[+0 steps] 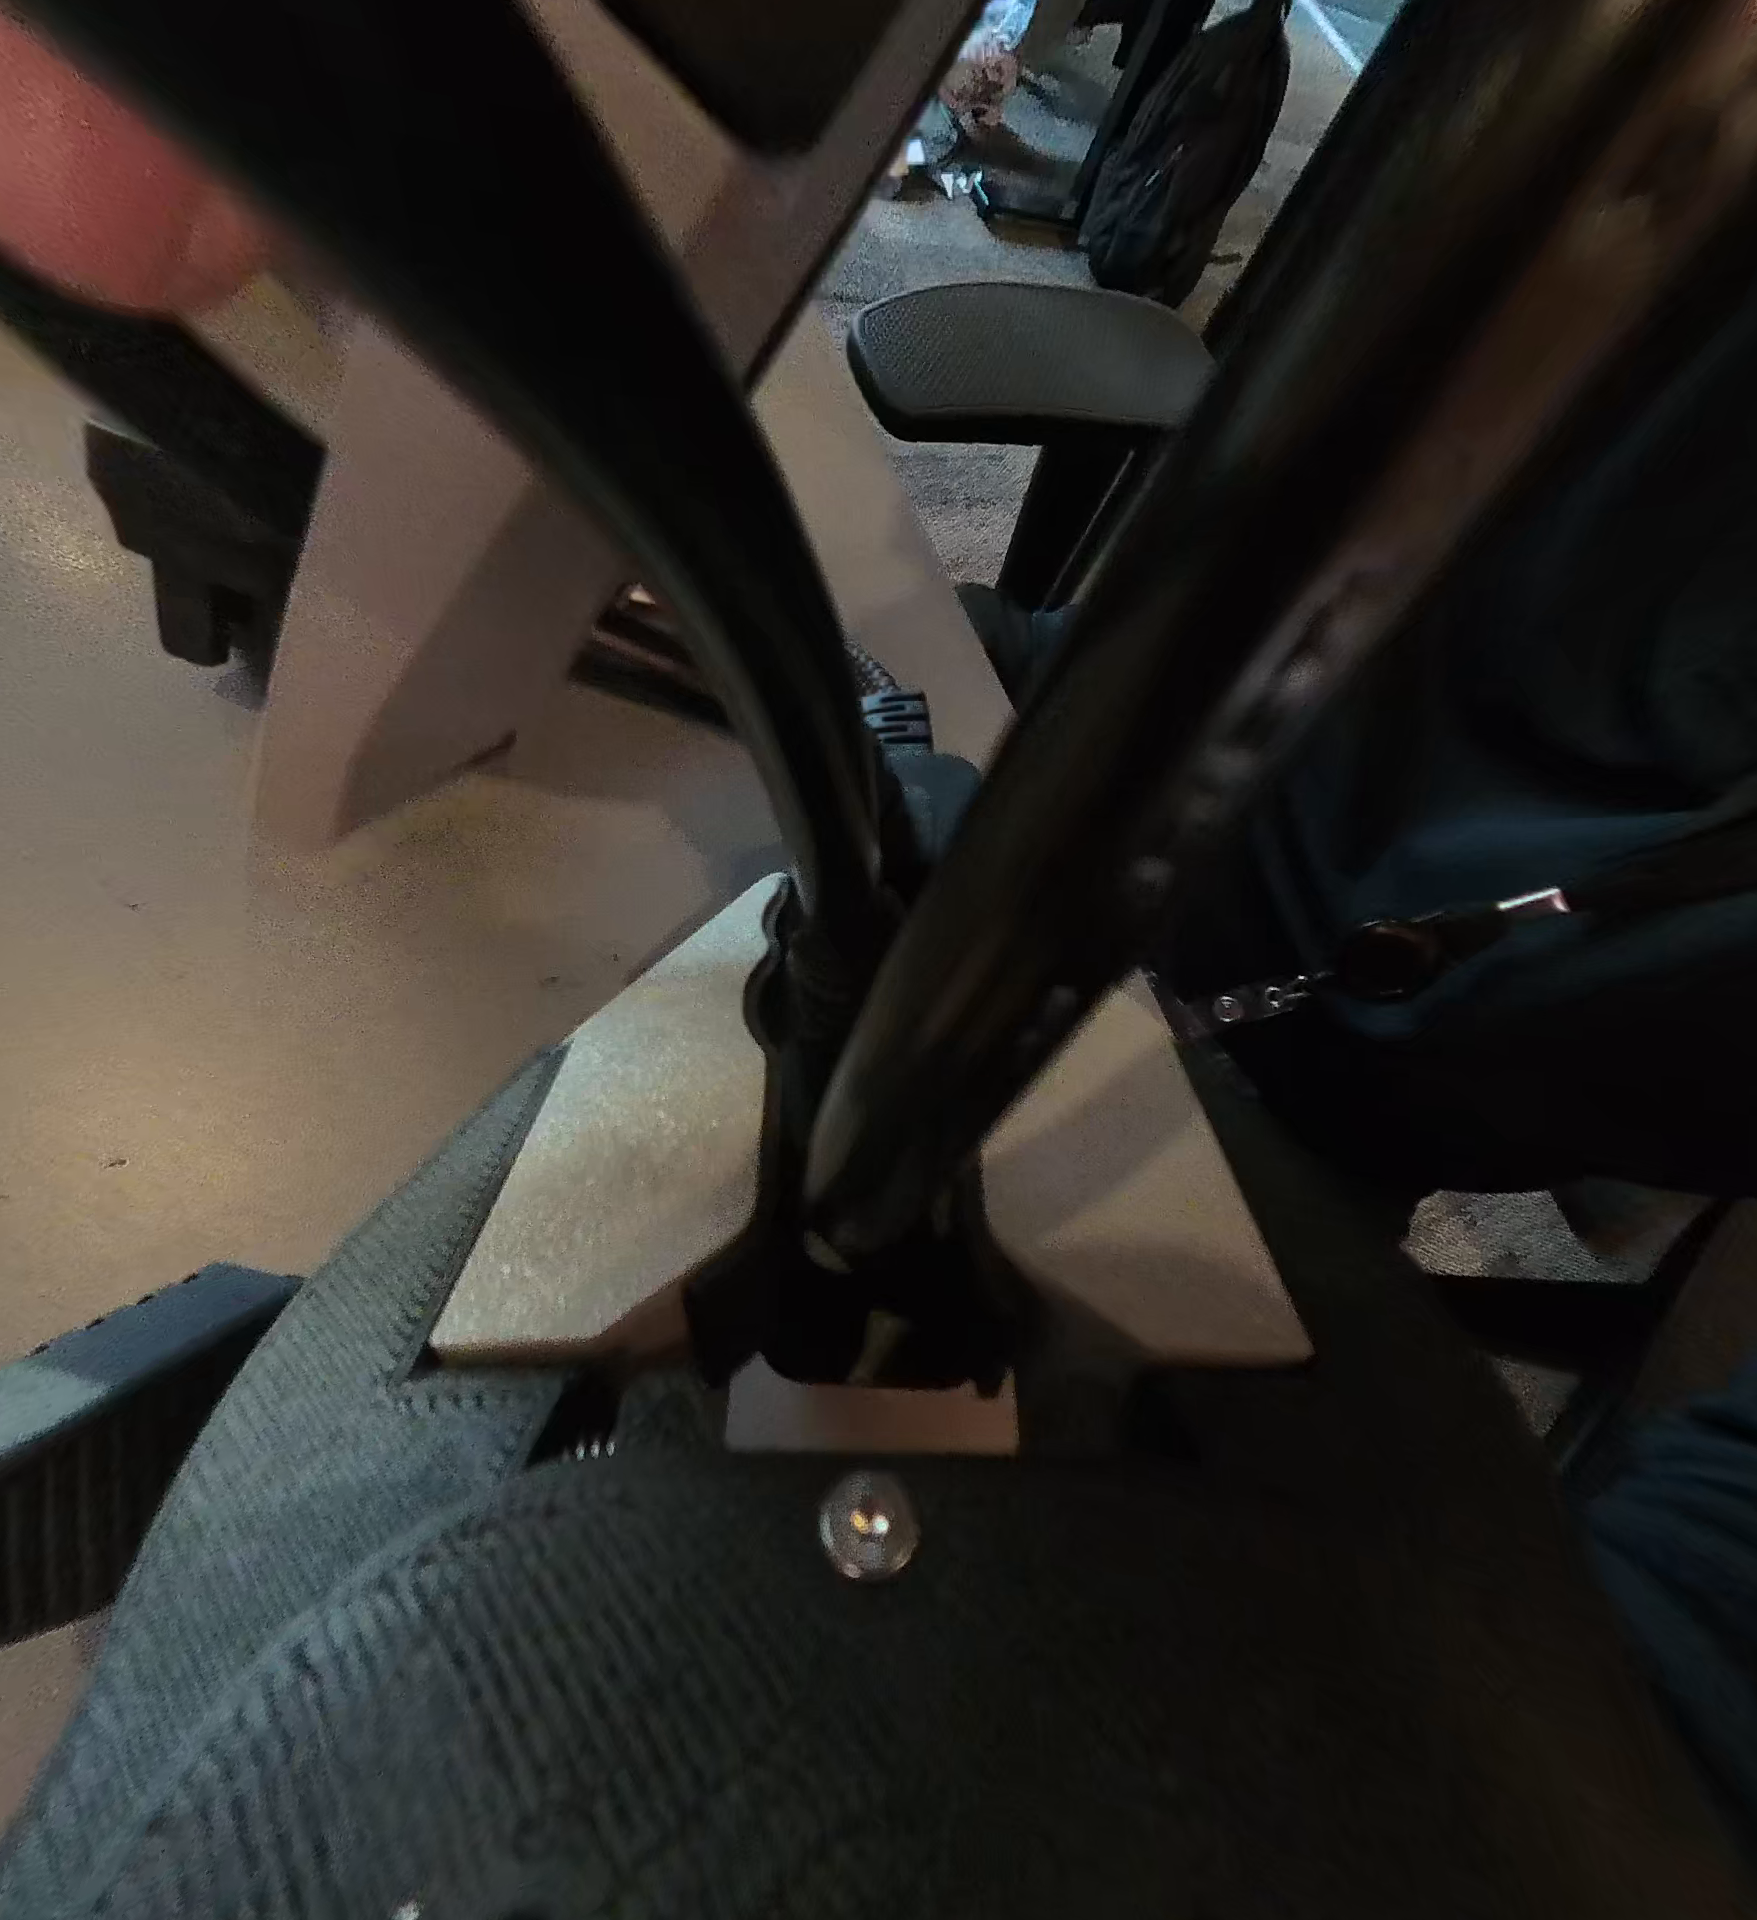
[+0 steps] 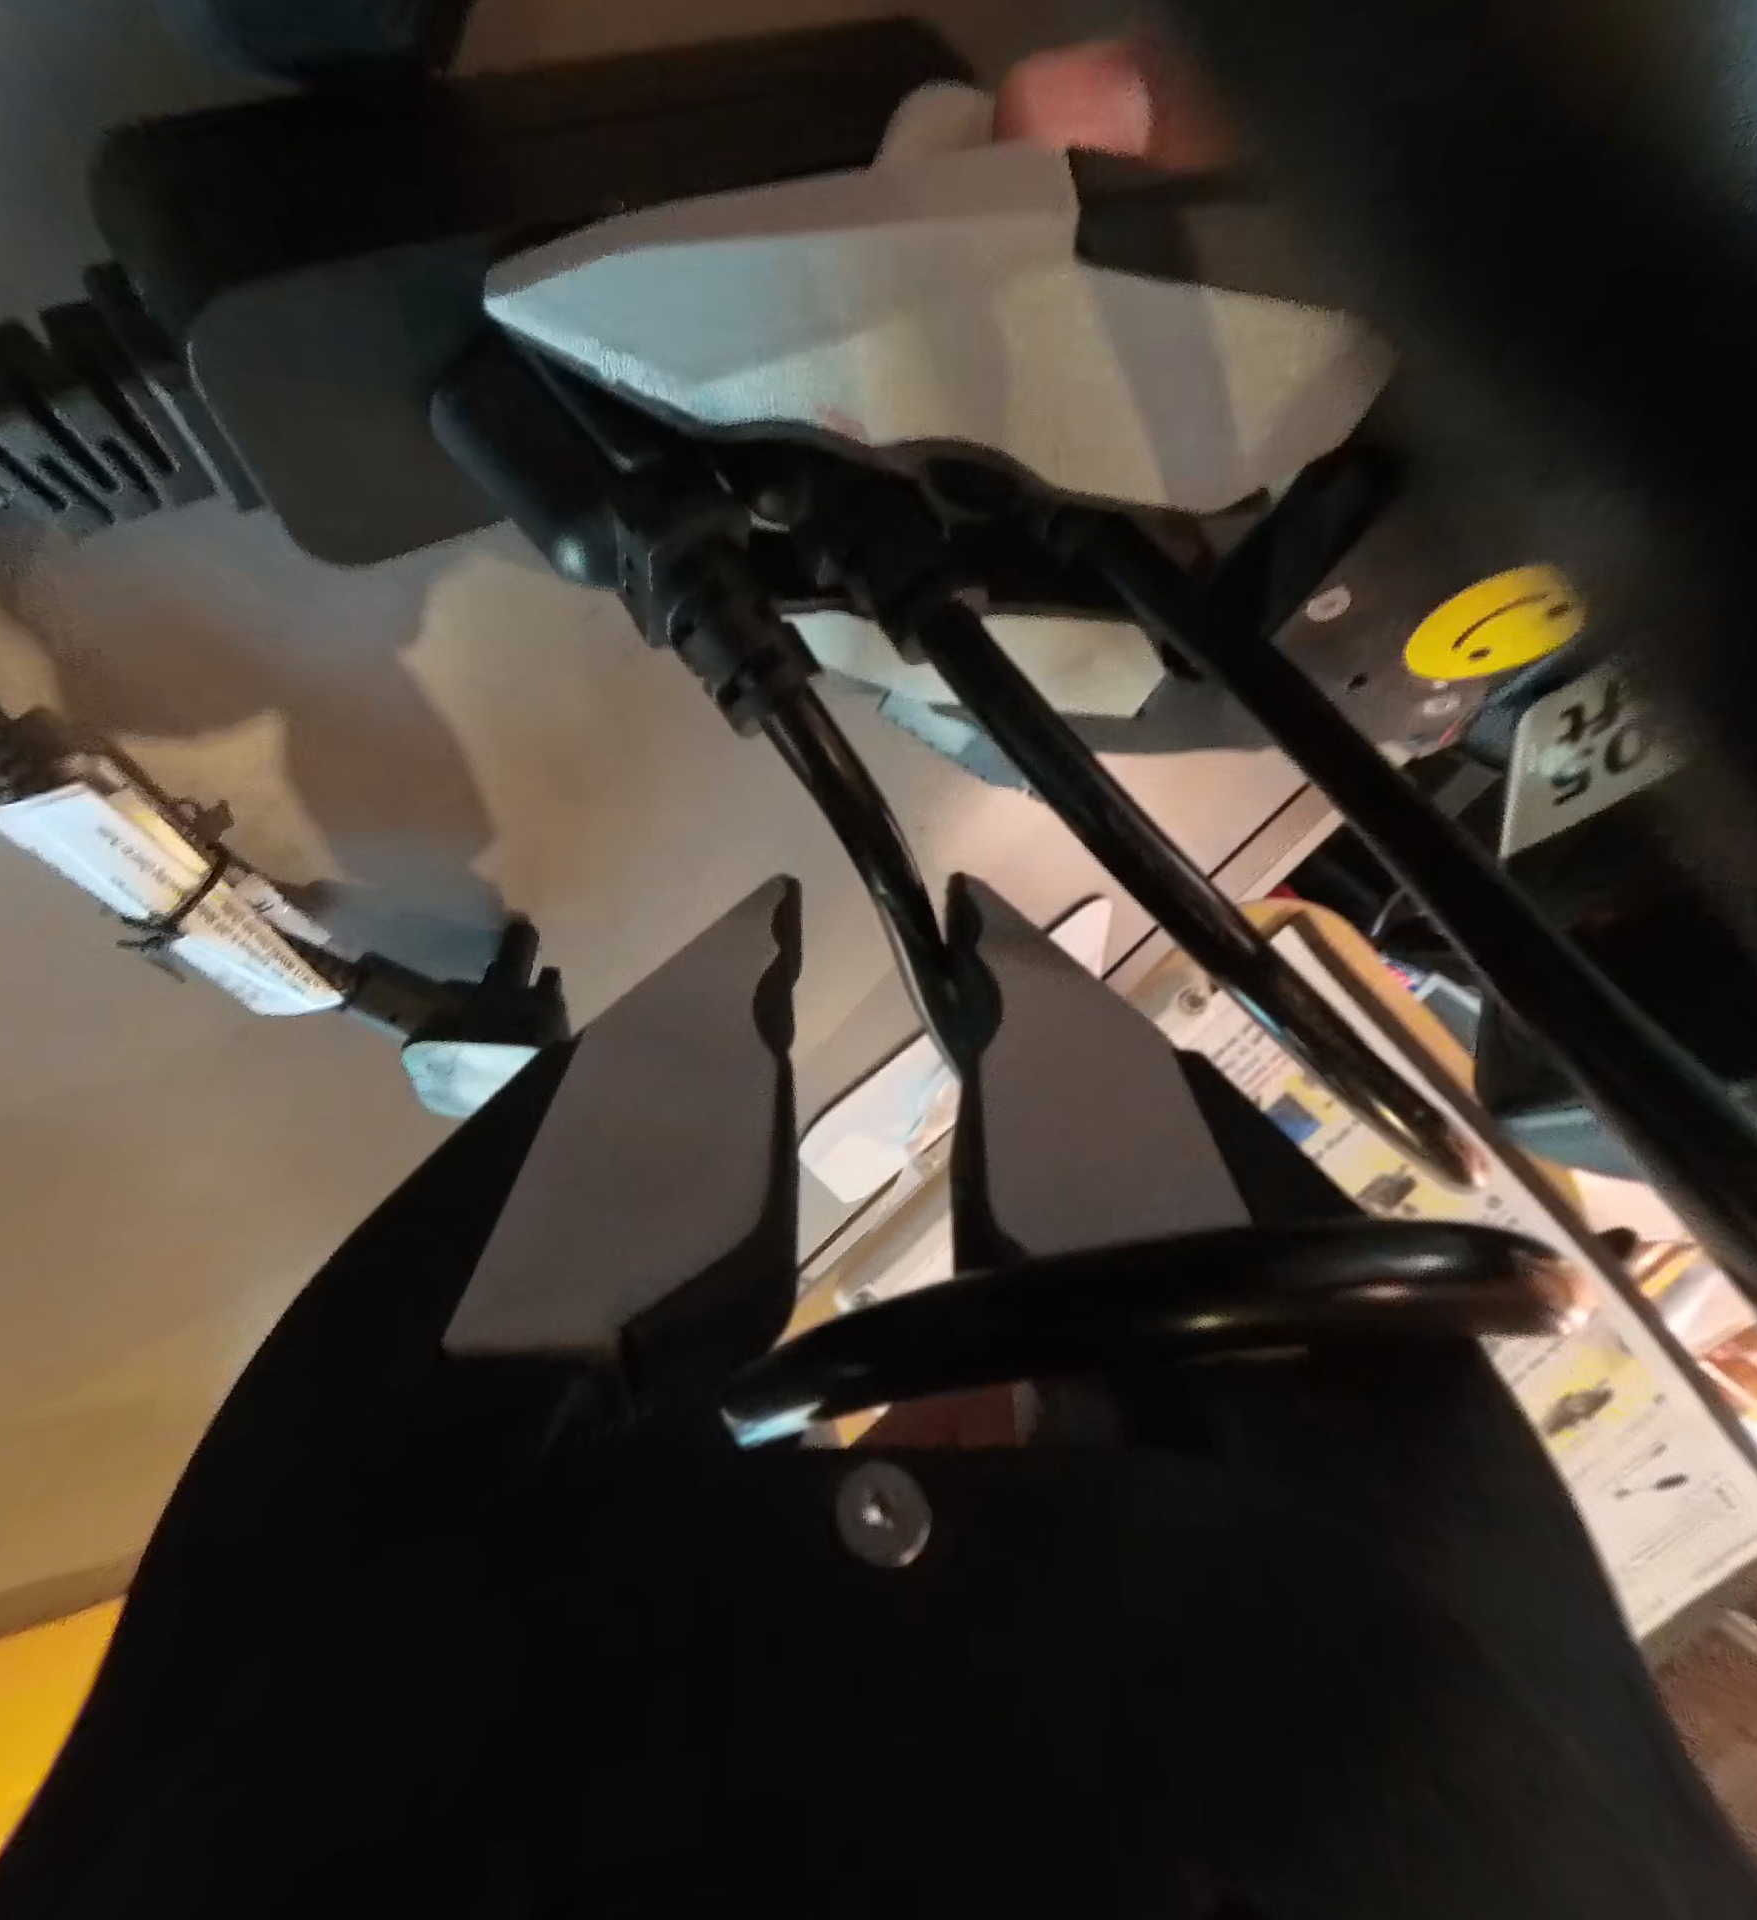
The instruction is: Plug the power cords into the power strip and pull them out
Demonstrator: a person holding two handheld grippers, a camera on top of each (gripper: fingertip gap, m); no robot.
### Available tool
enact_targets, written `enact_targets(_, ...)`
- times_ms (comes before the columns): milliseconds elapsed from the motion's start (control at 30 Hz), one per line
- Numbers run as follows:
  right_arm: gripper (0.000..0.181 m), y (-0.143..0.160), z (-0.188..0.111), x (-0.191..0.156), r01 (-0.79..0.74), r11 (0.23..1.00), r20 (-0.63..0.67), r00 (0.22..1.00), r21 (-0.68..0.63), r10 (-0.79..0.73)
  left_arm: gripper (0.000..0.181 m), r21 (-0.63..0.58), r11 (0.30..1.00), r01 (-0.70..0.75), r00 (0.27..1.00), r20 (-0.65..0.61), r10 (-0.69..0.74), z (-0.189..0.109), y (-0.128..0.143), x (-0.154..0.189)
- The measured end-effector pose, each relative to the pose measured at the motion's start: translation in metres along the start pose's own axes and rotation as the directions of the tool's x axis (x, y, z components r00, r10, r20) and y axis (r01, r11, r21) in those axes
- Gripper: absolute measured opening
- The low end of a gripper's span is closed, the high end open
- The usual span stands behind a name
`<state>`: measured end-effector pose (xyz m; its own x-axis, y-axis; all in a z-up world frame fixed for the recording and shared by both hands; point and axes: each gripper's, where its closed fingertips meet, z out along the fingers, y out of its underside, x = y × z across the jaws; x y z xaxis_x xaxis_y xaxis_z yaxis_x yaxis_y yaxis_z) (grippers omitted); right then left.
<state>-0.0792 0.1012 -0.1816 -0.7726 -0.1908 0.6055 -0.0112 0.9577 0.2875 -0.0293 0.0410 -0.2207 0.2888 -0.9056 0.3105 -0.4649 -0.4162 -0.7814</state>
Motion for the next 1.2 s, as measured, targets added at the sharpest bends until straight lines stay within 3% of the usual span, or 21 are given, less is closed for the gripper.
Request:
enact_targets(33, 0.021, 0.0, -0.003, 0.0, -0.052, 0.999, 0.026, 0.998, 0.012, 0.052, 0.03, 0.0, 1.0, -0.008, 1.0, 0.001, 0.008, 0.0, 0.0, 0.0)
enact_targets(200, 0.008, -0.005, -0.018, -0.009, -0.258, 0.959, 0.221, 0.948, 0.114, 0.229, 0.03, -0.011, 0.998, -0.062, 0.998, 0.023, 0.062, 0.0, 0.001, 0.001)
enact_targets(333, 0.007, -0.007, -0.027, -0.023, -0.427, 0.894, 0.424, 0.841, 0.138, 0.336, 0.031, -0.019, 0.996, -0.091, 0.995, 0.043, 0.091, 0.0, -0.001, 0.0)
enact_targets(500, 0.005, -0.02, -0.044, -0.041, -0.654, 0.754, 0.715, 0.557, 0.065, 0.422, 0.031, -0.047, 0.979, -0.196, 0.978, 0.059, 0.199, 0.004, -0.001, 0.003)
enact_targets(633, 0.014, -0.035, -0.053, -0.045, -0.779, 0.627, 0.841, 0.349, 0.015, 0.413, 0.028, -0.059, 0.963, -0.261, 0.962, 0.067, 0.265, 0.004, 0.002, 0.004)
enact_targets(767, 0.018, -0.049, -0.06, -0.046, -0.857, 0.512, 0.924, 0.143, -0.064, 0.355, 0.028, -0.076, 0.95, -0.303, 0.949, 0.064, 0.308, 0.006, 0.004, 0.006)
enact_targets(967, 0.01, -0.069, -0.066, -0.055, -0.867, 0.443, 0.965, -0.138, -0.227, 0.224, 0.03, -0.072, 0.945, -0.32, 0.945, 0.051, 0.324, 0.008, 0.005, 0.007)
enact_targets(1033, 0.011, -0.071, -0.066, -0.052, -0.893, 0.396, 0.971, -0.148, -0.212, 0.186, 0.03, -0.068, 0.948, -0.31, 0.949, 0.041, 0.313, 0.008, 0.005, 0.008)
enact_targets(1100, 0.013, -0.07, -0.061, -0.039, -0.94, 0.303, 0.974, -0.101, -0.16, 0.201, 0.029, -0.062, 0.955, -0.289, 0.956, 0.03, 0.292, 0.007, 0.006, 0.009)
enact_targets(1167, 0.015, -0.065, -0.055, -0.026, -0.976, 0.21, 0.965, 0.0, -0.057, 0.261, 0.027, -0.047, 0.966, -0.255, 0.966, 0.025, 0.256, 0.006, 0.004, 0.009)
enact_targets(1200, 0.013, -0.062, -0.05, -0.026, -0.978, 0.21, 0.949, 0.079, 0.014, 0.305, 0.025, -0.041, 0.967, -0.252, 0.967, 0.019, 0.253, 0.006, 0.003, 0.009)
